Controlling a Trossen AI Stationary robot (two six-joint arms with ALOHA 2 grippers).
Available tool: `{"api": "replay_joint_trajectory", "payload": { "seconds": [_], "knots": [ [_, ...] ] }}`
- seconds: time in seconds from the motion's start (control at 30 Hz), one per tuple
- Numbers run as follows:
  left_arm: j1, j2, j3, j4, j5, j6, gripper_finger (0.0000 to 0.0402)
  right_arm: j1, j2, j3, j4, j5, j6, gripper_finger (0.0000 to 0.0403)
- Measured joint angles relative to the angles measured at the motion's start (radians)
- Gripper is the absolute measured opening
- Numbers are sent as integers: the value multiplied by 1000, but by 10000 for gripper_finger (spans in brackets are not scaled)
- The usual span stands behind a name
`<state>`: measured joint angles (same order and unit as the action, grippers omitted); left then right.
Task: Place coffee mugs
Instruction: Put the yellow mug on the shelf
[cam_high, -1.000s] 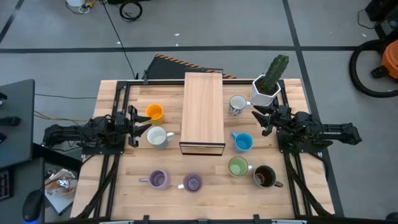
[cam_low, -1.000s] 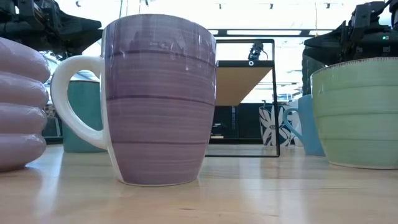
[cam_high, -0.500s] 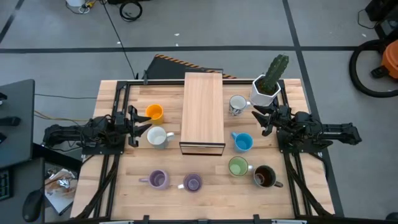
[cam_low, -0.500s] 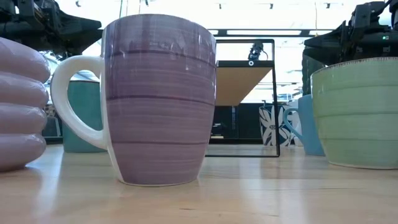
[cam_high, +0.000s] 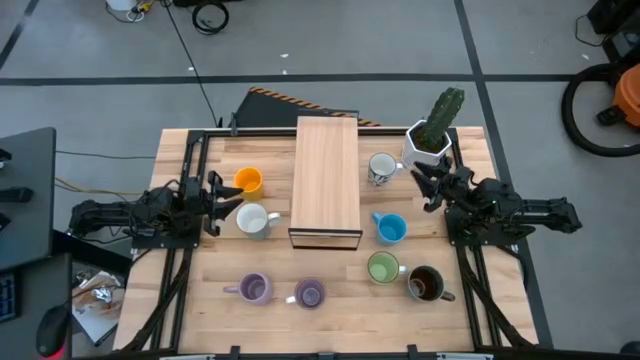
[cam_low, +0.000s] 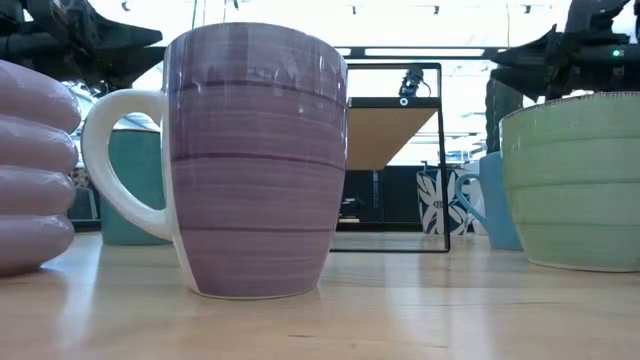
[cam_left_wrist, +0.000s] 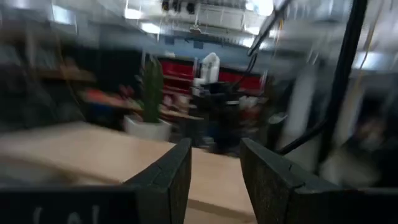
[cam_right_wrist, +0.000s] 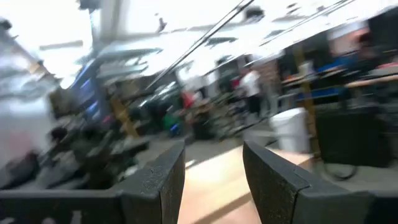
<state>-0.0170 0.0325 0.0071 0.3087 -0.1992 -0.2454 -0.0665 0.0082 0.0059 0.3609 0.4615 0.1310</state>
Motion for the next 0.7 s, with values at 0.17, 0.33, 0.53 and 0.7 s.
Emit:
{"api": "replay_joint_trajectory", "payload": {
  "seconds": [0.17,0.33,0.53,0.7],
  "knots": [
    [10,7,0,-8,-29,-144,142,0,0,0,90,52,-64,168],
    [9,7,0,-12,-30,-200,142,0,0,0,148,55,-79,168],
    [35,9,66,-221,4,-357,142,0,9,20,157,-69,-108,168],
    [57,65,187,-485,20,-341,142,0,84,98,49,-96,-115,168]
  ]
}}
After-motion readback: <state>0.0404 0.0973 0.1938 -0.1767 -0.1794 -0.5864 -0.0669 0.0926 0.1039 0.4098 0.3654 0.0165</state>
